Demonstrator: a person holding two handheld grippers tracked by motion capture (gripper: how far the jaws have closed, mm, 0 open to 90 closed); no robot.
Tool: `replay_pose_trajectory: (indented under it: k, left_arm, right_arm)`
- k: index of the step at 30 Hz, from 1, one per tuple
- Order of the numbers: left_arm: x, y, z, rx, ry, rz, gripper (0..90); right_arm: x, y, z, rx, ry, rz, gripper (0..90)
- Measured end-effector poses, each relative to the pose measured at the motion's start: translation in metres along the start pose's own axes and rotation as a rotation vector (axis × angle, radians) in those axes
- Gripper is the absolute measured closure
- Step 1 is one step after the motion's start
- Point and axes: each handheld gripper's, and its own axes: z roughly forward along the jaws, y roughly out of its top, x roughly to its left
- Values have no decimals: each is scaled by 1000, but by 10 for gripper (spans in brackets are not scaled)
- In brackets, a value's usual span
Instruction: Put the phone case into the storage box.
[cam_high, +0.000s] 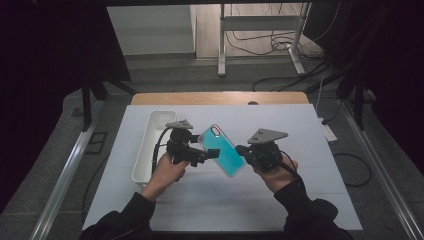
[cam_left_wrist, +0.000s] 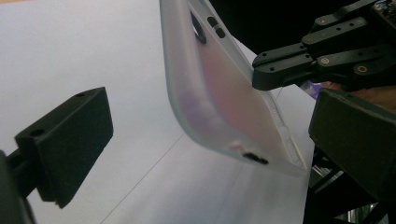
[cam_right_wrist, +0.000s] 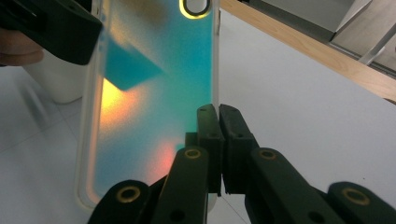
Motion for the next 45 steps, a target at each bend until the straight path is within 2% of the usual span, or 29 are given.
replay_pose_trajectory:
  k: [7, 11, 14, 17, 19, 20, 23, 24, 26, 31, 36, 39, 45]
  left_arm:
    - [1, -1, 1, 12, -22, 9, 15]
    - [2, -1, 1, 14, -24, -7, 67]
    - [3, -1, -1, 20, -28, -25, 164]
    - [5, -2, -2, 18, -68, -52, 288]
    - [6, -2, -2, 19, -77, -55, 360]
    - [6, -2, -2, 18, -83, -59, 360]
    - [6, -2, -2, 19, -102, -70, 486]
    - [7, -3, -2, 23, -123, -83, 532]
    - [7, -3, -1, 26, -136, -91, 552]
    - [5, -3, 2, 45, -156, -100, 726]
    - [6, -4, 3, 50, -167, -141, 792]
    - [6, -5, 3, 52, -164, -160, 846]
    - [7, -5, 3, 50, -162, -184, 855]
  right_arm:
    - [4, 1, 1, -8, 9, -7, 886]
    - [5, 1, 2, -9, 7, -12, 885]
    - [6, 1, 2, -9, 9, -18, 885]
    - [8, 1, 3, -10, 6, -24, 885]
    - [8, 1, 3, -12, 9, -27, 885]
    - [8, 1, 3, -12, 9, -27, 885]
    - [10, 1, 4, -13, 6, -34, 885]
    - [10, 1, 4, -16, 4, -37, 885]
    - [10, 1, 3, -17, 1, -37, 885]
    - [10, 1, 4, -21, -3, -42, 885]
    - [10, -1, 5, -17, -7, -46, 884]
    - [12, -1, 7, -11, -13, -65, 877]
    - [12, -2, 10, -8, -10, -62, 868]
